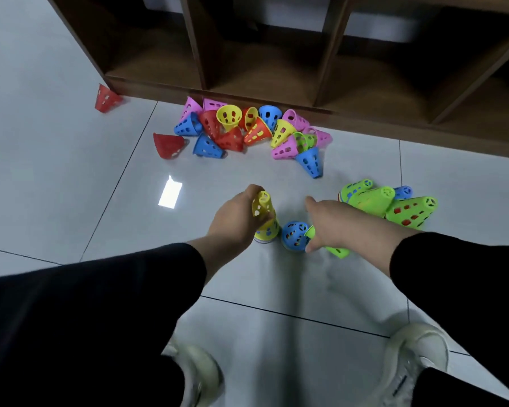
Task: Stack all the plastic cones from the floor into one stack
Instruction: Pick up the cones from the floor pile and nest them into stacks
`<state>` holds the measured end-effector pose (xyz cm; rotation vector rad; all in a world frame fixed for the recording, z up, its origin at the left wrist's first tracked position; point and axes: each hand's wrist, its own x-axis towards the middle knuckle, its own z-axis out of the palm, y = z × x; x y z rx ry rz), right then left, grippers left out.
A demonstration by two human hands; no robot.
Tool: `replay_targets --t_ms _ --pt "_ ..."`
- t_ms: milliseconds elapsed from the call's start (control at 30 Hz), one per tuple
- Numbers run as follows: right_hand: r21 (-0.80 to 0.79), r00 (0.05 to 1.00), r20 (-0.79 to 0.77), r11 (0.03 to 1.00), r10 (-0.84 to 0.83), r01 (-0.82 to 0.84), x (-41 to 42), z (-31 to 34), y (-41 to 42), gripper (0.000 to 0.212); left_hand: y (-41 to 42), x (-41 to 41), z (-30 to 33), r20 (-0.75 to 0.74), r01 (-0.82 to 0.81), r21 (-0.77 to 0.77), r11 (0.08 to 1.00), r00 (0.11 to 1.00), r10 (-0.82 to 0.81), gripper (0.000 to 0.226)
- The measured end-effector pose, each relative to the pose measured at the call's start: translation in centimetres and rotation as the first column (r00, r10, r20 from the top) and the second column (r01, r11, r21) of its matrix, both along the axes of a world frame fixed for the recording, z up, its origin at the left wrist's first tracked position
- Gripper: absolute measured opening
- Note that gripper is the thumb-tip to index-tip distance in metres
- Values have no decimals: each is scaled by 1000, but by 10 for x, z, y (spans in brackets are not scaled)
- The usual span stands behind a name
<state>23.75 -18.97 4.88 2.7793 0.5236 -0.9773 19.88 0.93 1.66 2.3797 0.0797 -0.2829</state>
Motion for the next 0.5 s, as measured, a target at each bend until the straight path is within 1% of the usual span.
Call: replay_targets --t_ms 33,100,200,300,433,500 --pt "3 1000 -16 1000 13 -13 2 -3 1 82 -2 -1 -6 11 -10 -14 1000 1000 10 40" --pt "-19 997 -55 999 47 -48 6 -9 4 90 -7 -4 -18 8 18 -14 1000 1000 -18 40" --pt "-88 992 -97 992 84 -92 12 -22 12 95 -11 -7 -33 2 68 21 997 998 -68 40" --pt "-124 988 -128 986 92 -108 16 -33 25 98 -13 -2 -46 -32 64 56 996 998 -63 40" --pt "-168 988 -119 979 96 -116 23 -46 38 99 -13 4 -59 -94 100 97 990 991 -91 42" --pt "-165 992 -90 981 92 -106 27 -50 42 104 -15 6 -63 -134 134 137 981 984 -116 39"
